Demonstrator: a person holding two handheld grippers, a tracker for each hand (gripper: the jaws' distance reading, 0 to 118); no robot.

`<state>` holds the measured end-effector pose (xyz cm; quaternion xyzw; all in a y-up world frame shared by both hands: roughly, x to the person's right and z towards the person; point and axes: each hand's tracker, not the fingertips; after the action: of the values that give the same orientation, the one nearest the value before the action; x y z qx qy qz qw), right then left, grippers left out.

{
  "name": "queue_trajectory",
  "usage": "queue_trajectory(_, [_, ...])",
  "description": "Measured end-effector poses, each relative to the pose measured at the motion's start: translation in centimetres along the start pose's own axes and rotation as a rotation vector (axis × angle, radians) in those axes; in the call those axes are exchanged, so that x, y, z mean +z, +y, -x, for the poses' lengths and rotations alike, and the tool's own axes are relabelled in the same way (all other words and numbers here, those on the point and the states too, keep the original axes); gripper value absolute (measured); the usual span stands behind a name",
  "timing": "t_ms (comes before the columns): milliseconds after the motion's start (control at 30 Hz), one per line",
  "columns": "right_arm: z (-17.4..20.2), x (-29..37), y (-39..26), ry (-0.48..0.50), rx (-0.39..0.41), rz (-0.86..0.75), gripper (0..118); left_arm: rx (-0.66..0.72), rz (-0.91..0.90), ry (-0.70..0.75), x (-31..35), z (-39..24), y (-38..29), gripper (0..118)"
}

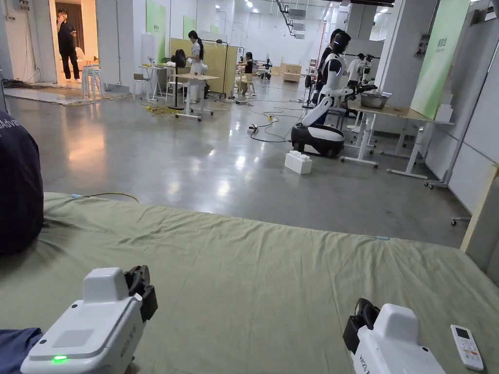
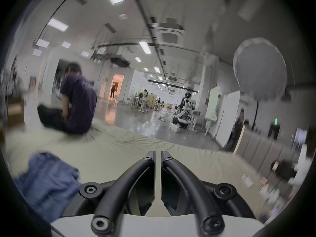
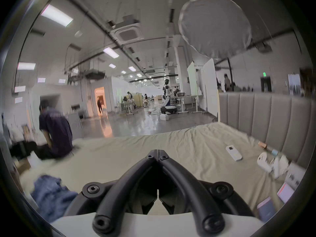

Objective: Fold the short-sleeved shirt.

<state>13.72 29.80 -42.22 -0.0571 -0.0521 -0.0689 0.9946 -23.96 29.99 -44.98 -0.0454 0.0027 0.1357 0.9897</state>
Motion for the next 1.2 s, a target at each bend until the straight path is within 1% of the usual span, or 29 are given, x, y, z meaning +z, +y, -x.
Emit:
queue_trajectory(33, [-0.3, 0.1, -0.1, -0.004, -0.09, 0.023, 1, 0.09, 0.001, -0.004, 0.0, 0.5, 0.1, 6])
queue_trajectory(100, [-0.7, 0.4, 0.3, -0.018, -0.161, -0.03, 0, 0.265, 0.002, 0.004, 0.0, 1.2, -0.1, 6])
queue_trajectory(133, [-0.8, 0.5, 0.3, -0.011, -0.227, -0.036, 0, 0.347, 0.002, 0.0, -0.1, 1.5, -0.3, 6])
queue_trajectory(167, [-0.9, 0.6, 0.4, -0.002, -0.273, -0.039, 0, 0.371, 0.0, 0.004, -0.1, 1.5, -0.4, 6])
queue_trajectory(200, [-0.7, 0.7, 0.6, 0.008, -0.299, -0.04, 0, 0.323, 0.006, 0.015, -0.1, 1.0, -0.4, 6])
queue_trajectory(233, [-0.4, 0.6, 0.8, 0.014, -0.254, -0.037, 0, 0.148, 0.02, 0.036, -0.1, -0.2, -0.3, 6])
queue_trajectory(267, [0.2, 0.4, 1.2, 0.045, -0.15, -0.038, 0, -0.062, 0.029, 0.049, -0.1, -1.5, -0.3, 6])
queue_trajectory(300, [1.2, 0.3, 1.5, 0.051, 0.04, -0.045, 0, -0.28, 0.029, 0.06, -0.1, -2.6, -0.5, 6])
queue_trajectory(333, [2.5, 0.2, 1.6, 0.046, 0.262, -0.062, 0, -0.473, 0.02, 0.051, -0.1, -3.5, -0.9, 6])
queue_trajectory(367, [3.7, 0.2, 1.8, 0.043, 0.522, -0.094, 1, -0.635, 0.021, 0.054, -0.1, -4.2, -1.4, 6])
queue_trajectory(400, [5.0, 0.3, 1.7, 0.064, 0.79, -0.177, 1, -0.784, 0.036, 0.07, -0.2, -4.7, -1.8, 6])
queue_trajectory(433, [5.1, 0.1, 0.8, 0.081, 0.912, -0.129, 1, -0.92, 0.041, 0.08, -0.3, -5.0, -2.1, 6])
queue_trajectory(500, [6.1, -0.5, -0.9, 0.109, 1.247, -0.112, 1, -1.145, 0.046, 0.093, -0.6, -5.0, -2.8, 6])
queue_trajectory(533, [6.2, -0.6, -1.7, 0.103, 1.374, -0.114, 1, -1.232, 0.047, 0.097, -0.7, -5.0, -3.1, 6])
queue_trajectory(567, [6.3, -0.6, -2.4, 0.099, 1.486, -0.14, 1, -1.315, 0.036, 0.096, -0.6, -4.9, -3.4, 6])
queue_trajectory(600, [5.7, -0.5, -2.8, 0.108, 1.496, -0.139, 1, -1.382, 0.021, 0.091, -0.6, -4.7, -3.6, 6])
queue_trajectory(667, [5.2, -0.5, -2.7, 0.119, 1.462, -0.114, 1, -1.467, 0.007, 0.066, -0.5, -4.0, -4.0, 6])
queue_trajectory(700, [5.0, -0.6, -2.7, 0.117, 1.456, -0.105, 1, -1.479, 0.014, 0.054, -0.5, -3.8, -4.0, 6])
queue_trajectory(733, [4.8, -0.5, -2.7, 0.098, 1.433, -0.099, 1, -1.447, 0.018, 0.053, -0.4, -3.7, -3.9, 6])
queue_trajectory(767, [4.6, -0.4, -2.5, 0.083, 1.381, -0.102, 1, -1.393, 0.025, 0.046, -0.4, -3.3, -3.6, 6])
queue_trajectory(800, [4.4, -0.4, -2.0, 0.085, 1.28, -0.092, 1, -1.308, 0.026, 0.047, -0.3, -3.2, -3.2, 6])
queue_trajectory(833, [4.2, -0.4, -1.5, 0.078, 1.163, -0.077, 1, -1.18, 0.038, 0.047, -0.2, -3.0, -2.7, 6])
queue_trajectory(933, [3.7, -0.3, -0.3, 0.049, 0.816, -0.04, 1, -0.728, 0.055, 0.018, -0.3, -2.2, -1.2, 6])
queue_trajectory(967, [3.4, -0.3, 0.1, 0.04, 0.694, -0.034, 1, -0.605, 0.049, 0.005, -0.2, -1.6, -0.8, 6])
queue_trajectory(1033, [3.1, -0.4, 0.4, 0.005, 0.473, -0.014, 1, -0.257, 0.021, -0.034, 0.0, -0.7, -0.3, 6])
queue_trajectory(1067, [2.6, -0.4, 0.2, -0.022, 0.327, 0.034, 1, -0.145, 0.018, -0.03, 0.0, -0.5, -0.3, 6])
queue_trajectory(1100, [2.2, -0.4, -0.1, -0.017, 0.196, 0.073, 1, -0.117, 0.008, 0.002, 0.1, -0.3, -0.2, 6])
queue_trajectory(1133, [2.2, -0.2, -0.1, -0.029, 0.138, 0.055, 1, -0.102, -0.002, 0.007, 0.2, -0.4, -0.3, 6])
queue_trajectory(1200, [2.3, 0.1, 0.0, -0.041, 0.114, 0.019, 1, -0.13, -0.018, 0.0, 0.4, -0.9, -0.2, 6])
